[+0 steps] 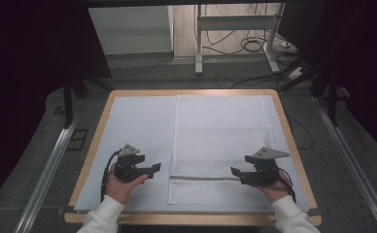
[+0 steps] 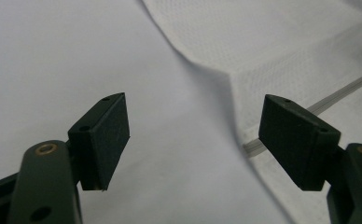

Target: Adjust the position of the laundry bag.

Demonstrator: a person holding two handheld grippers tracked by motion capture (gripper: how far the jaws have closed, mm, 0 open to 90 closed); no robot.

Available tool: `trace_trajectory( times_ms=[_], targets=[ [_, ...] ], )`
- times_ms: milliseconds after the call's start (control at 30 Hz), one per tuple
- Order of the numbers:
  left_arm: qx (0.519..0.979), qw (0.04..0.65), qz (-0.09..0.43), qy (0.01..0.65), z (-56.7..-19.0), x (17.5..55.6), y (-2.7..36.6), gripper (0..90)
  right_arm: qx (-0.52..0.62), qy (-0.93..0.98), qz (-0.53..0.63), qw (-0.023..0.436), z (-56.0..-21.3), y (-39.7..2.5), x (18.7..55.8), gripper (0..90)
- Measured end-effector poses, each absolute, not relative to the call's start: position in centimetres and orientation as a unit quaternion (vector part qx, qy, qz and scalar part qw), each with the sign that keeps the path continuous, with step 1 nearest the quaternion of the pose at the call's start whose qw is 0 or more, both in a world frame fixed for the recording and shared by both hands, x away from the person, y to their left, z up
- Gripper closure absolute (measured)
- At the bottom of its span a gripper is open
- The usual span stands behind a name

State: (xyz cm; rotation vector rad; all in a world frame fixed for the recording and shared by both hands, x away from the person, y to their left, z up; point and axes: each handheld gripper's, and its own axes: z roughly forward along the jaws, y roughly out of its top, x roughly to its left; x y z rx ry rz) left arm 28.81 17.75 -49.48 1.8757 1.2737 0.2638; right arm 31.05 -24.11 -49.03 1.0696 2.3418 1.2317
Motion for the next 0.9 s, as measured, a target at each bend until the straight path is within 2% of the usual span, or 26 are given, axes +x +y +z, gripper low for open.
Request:
trace_trajectory(
  times_ms=[600,900],
  targets=[
    [0.766,0.389,0.079,0.506,-49.6,30.7,14.6,30.5,0.396,0.793,0.434,0.158,-48.3,-25.0,31.4,23.8],
    [0.763,0.396,0.062,0.508,-50.2,32.0,13.4,38.2,0.401,0.791,0.433,0.161,-48.2,-25.1,31.4,22.7]
  ],
)
